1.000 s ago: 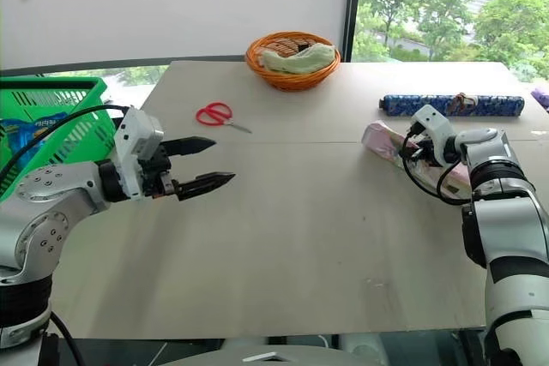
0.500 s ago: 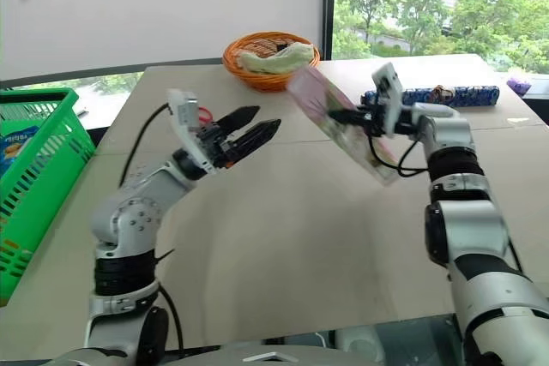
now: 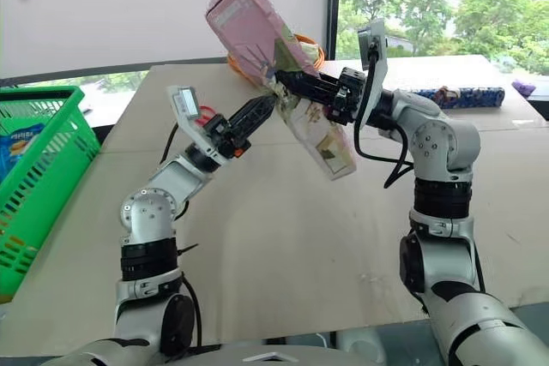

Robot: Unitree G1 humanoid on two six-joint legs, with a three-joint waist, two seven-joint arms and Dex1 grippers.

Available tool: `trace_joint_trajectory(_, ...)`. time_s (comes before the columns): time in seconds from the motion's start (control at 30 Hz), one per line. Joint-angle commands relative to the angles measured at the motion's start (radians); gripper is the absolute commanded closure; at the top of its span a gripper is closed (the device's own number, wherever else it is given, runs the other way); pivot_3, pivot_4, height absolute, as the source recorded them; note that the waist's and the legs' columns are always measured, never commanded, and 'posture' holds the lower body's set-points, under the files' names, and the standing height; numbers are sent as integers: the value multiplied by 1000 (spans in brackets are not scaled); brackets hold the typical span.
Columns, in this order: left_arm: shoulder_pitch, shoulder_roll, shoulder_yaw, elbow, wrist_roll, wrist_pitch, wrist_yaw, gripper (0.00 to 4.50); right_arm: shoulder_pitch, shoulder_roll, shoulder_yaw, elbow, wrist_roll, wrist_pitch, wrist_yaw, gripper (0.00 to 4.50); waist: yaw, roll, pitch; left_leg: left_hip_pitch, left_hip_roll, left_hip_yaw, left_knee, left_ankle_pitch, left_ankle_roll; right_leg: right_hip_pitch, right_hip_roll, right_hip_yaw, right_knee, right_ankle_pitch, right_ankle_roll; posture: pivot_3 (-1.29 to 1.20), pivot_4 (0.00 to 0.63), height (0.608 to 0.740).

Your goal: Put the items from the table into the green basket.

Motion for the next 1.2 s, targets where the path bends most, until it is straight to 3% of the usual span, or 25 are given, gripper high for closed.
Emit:
trace_joint_trajectory(0.03,12,23,-96,-81,-35,46,-71,0,-35,41,19,-22,84,33,-36,4493,-8,1,-1,0,0,0,0,0,0,0,0,0,0,0,0,-148,0,738)
trace_joint_trajectory(0.23,10,50,-138,-60,-17,41,-94,0,-43,45,19,-29,157,64,-72,4493,-12,1,-1,0,1,0,0,0,0,0,0,1,-1,0,0,-147,0,738)
trace_joint_trajectory(0.3,5,49,-138,-49,-16,36,-96,394,-48,45,21,-28,170,59,-82,4500,-11,1,-1,0,1,0,0,0,0,0,0,1,-1,0,0,-149,0,738)
trace_joint_trajectory(0.5,10,50,-127,-42,-27,32,-109,3030,-54,48,7,6,185,26,-130,4500,-12,1,-1,0,1,0,-1,0,0,0,0,1,-2,0,0,-153,0,738)
trace_joint_trajectory(0.6,20,57,-130,-45,-32,45,-112,3995,-62,51,-13,35,194,7,-151,3139,-12,1,-1,0,1,0,-1,0,0,0,0,2,-1,0,0,-153,0,738)
trace_joint_trajectory(0.67,27,64,-137,-44,-5,27,-112,4406,-71,53,-35,56,198,-11,-179,2181,-15,1,-1,0,1,0,-1,0,0,0,0,2,-1,0,0,-154,0,738)
trace_joint_trajectory(0.73,19,64,-128,-30,22,1,-95,4406,-81,42,-58,79,219,-9,-190,1175,-14,1,-1,0,1,0,-1,0,0,0,0,2,-2,0,0,-149,0,738)
trace_joint_trajectory(0.83,-11,79,-109,6,108,-74,-60,4407,-75,-5,-96,113,243,-9,-182,1166,-13,1,-1,0,1,0,-1,0,0,0,0,2,-2,0,0,-143,0,738)
trace_joint_trajectory(0.93,-92,152,-85,72,283,-206,25,4407,12,-123,-14,85,128,-97,-101,1166,-6,1,-1,-1,0,0,0,0,0,0,0,1,-2,0,0,-133,0,738)
trace_joint_trajectory(1.07,-240,383,-164,200,667,-376,162,4407,108,-212,58,2,75,-214,21,1166,-10,1,0,-1,-1,0,-2,0,0,-1,1,1,-3,0,0,-130,0,738)
trace_joint_trajectory(1.2,-369,582,-182,346,928,-433,315,4407,151,-244,136,-111,26,-305,95,1166,-23,3,0,-8,0,4,-3,0,0,-11,2,4,-2,0,0,-118,0,738)
